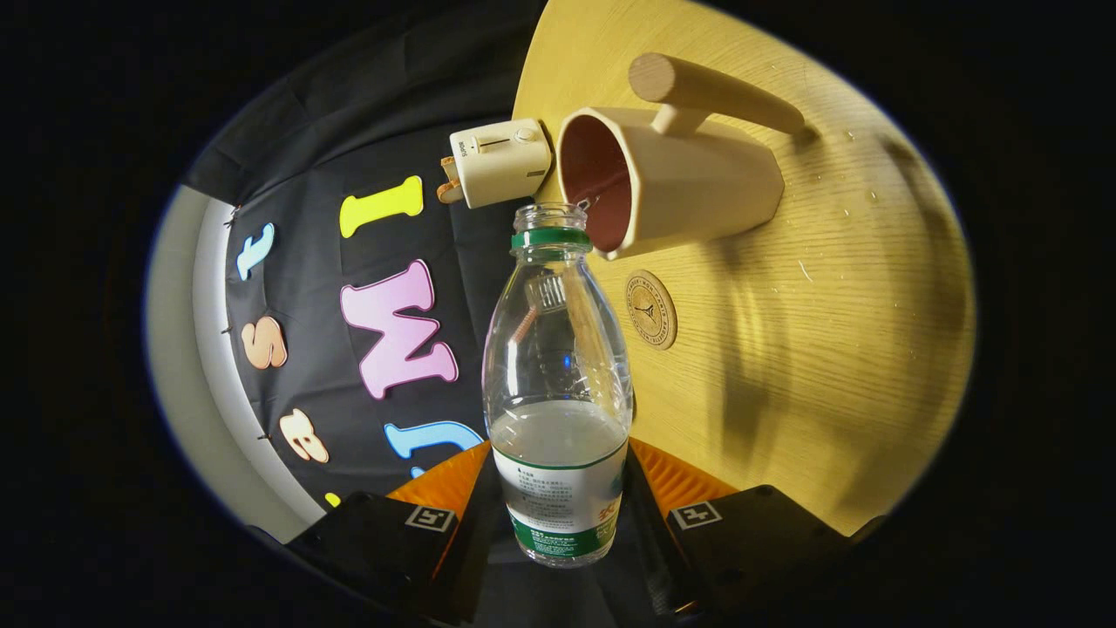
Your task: Take the bottle from table, then pour the juice into the cup, finally place the bottle on the coaster
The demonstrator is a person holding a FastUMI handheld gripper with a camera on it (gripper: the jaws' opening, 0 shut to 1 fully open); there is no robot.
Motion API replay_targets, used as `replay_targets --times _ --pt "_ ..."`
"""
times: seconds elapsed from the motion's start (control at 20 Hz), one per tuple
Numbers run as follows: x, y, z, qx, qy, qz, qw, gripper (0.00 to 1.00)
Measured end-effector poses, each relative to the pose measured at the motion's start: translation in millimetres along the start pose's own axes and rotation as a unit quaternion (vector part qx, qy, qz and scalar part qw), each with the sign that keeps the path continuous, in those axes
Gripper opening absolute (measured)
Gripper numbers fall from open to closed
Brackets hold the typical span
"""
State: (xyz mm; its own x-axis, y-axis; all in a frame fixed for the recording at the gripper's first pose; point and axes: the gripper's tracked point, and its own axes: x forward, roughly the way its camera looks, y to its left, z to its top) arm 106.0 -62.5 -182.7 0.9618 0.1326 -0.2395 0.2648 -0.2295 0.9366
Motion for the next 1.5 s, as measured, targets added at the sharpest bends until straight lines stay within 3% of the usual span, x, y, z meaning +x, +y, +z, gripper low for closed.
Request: replay_targets --times 1.5 --pt "4.9 36.5 6.7 0.109 0.004 0.021 0.994 0.74"
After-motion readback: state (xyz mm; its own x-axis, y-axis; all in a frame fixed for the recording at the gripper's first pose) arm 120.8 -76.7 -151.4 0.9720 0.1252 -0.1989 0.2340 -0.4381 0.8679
